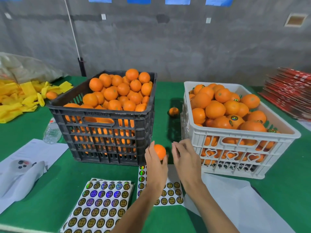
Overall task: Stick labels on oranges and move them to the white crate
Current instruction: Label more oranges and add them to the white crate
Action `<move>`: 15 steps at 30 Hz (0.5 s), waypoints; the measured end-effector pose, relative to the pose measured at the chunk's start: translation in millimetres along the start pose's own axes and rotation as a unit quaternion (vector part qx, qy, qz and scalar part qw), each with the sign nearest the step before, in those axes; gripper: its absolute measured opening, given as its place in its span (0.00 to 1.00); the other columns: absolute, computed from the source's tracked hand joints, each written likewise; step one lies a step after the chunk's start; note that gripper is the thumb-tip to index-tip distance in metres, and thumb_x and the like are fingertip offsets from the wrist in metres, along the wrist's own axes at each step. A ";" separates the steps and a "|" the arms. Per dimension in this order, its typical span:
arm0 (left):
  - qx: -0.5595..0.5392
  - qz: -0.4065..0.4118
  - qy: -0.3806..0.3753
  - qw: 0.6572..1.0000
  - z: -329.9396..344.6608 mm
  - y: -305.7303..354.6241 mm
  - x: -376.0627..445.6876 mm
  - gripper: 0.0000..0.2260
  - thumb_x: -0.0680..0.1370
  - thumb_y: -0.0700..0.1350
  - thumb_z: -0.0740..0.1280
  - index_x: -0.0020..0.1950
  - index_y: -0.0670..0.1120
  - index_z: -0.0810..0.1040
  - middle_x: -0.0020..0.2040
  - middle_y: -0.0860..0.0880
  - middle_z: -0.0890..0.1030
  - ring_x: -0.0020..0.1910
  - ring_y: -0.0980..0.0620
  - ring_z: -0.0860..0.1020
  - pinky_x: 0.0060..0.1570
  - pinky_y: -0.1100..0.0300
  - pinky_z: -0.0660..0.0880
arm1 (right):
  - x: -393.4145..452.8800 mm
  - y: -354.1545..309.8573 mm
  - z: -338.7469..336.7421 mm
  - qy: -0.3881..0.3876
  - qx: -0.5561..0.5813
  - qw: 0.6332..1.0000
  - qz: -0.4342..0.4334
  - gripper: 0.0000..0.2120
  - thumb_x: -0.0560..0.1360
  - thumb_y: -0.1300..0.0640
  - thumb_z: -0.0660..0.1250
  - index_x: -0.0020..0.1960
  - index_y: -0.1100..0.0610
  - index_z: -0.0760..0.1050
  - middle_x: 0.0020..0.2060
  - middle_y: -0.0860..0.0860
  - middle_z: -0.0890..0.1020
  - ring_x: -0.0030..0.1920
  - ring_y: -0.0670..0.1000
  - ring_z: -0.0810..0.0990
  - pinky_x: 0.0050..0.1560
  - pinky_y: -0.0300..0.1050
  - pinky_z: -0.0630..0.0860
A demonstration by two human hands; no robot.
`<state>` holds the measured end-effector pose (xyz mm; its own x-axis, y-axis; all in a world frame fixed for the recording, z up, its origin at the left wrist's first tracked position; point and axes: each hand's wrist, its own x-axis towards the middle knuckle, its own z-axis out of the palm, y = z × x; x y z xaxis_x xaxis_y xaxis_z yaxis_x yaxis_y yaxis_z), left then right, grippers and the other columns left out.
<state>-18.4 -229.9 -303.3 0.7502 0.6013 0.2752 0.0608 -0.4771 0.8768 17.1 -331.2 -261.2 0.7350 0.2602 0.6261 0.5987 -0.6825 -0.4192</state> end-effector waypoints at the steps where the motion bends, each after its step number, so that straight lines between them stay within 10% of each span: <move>1: -0.015 0.010 0.006 1.000 -2.9 7.0 2.9 0.30 0.82 0.43 0.68 0.80 0.50 0.57 0.74 0.48 0.63 0.72 0.49 0.66 0.70 0.50 0.70 | 7.4 -6.5 -1.0 -0.005 -0.013 1.000 -0.014 0.05 0.80 0.58 0.69 0.53 0.57 0.83 0.48 0.51 0.77 0.38 0.52 0.78 0.31 0.49 0.78; 15: -0.093 0.220 -0.044 0.970 -19.3 145.3 68.0 0.27 0.86 0.47 0.59 0.80 0.66 0.51 0.78 0.65 0.58 0.75 0.71 0.56 0.66 0.81 0.53 | 99.2 -33.3 -92.5 0.040 0.089 0.994 0.039 0.25 0.81 0.40 0.62 0.73 0.51 0.68 0.61 0.50 0.81 0.57 0.52 0.81 0.50 0.49 0.81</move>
<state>28.8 -246.0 -149.6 0.7308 0.3046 0.6109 -0.3913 -0.5465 0.7404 40.7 -345.8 -124.3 0.7585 0.1510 0.6340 0.5923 -0.5655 -0.5739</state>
